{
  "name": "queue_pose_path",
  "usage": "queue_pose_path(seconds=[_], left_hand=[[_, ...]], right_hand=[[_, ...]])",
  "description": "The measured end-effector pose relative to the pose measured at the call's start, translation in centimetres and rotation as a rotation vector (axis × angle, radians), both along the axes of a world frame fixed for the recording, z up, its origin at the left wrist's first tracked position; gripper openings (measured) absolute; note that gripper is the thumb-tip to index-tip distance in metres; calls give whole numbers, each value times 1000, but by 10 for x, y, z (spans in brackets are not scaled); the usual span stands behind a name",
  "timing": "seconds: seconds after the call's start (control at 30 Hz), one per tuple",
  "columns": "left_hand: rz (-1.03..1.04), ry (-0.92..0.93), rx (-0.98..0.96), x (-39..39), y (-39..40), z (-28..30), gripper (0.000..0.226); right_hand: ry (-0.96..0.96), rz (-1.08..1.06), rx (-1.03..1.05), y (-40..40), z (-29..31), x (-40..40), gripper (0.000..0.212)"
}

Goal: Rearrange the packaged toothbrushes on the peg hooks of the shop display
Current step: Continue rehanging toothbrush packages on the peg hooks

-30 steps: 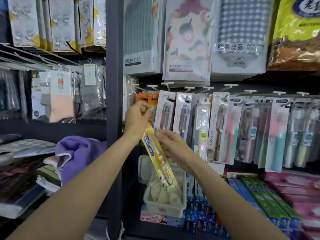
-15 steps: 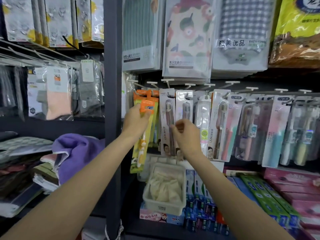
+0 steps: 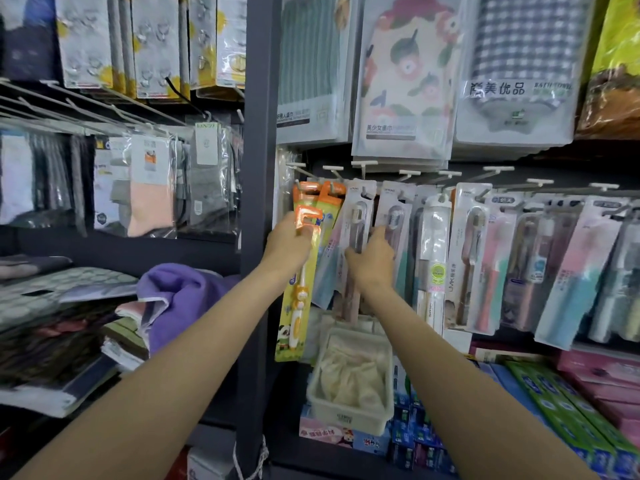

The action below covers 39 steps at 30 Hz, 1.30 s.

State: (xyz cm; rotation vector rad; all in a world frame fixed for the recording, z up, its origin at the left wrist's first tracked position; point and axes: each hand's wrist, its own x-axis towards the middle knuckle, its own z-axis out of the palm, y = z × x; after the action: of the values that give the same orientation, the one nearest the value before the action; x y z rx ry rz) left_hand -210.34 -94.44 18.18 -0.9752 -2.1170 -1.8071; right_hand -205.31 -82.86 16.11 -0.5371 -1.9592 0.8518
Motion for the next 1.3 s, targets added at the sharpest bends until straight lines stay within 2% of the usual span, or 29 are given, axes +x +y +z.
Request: queue_pose_path(seconds=[0.07, 0.17, 0.23, 0.47, 0.57, 0.67, 0.73, 0.87, 1.0, 1.2, 1.3], left_hand=[[-4, -13, -6, -1, 0, 1, 22], [-5, -34, -38, -3, 1, 1, 24], [-17, -40, -32, -4, 3, 2, 25], [-66, -14, 69, 1, 7, 3, 18], [-88, -33, 121, 0, 6, 2, 16], [-83, -45, 142, -3, 6, 2, 15], [-77, -55, 158, -5, 7, 3, 16], [-61, -123, 206, -6, 13, 5, 22], [-96, -163, 223, -4, 22, 10, 20], [-49, -372, 376, -22, 45, 24, 28], [-37, -374, 382, -30, 54, 25, 32]], right_hand=[[18, 66, -9, 1, 4, 12, 29], [-17, 125, 8, 8, 17, 34, 45], [-77, 116, 75, 15, 29, 48, 45], [-462, -68, 545, 35, 79, 77, 48], [-624, -44, 663, 32, 90, 80, 47], [-779, 14, 689, 26, 85, 84, 48], [-752, 56, 628, 26, 77, 88, 50], [-595, 163, 370, 34, 63, 93, 44], [-598, 174, 356, 38, 56, 95, 48], [-497, 192, 341, 44, 55, 98, 46], [-446, 158, 332, 49, 52, 101, 46]])
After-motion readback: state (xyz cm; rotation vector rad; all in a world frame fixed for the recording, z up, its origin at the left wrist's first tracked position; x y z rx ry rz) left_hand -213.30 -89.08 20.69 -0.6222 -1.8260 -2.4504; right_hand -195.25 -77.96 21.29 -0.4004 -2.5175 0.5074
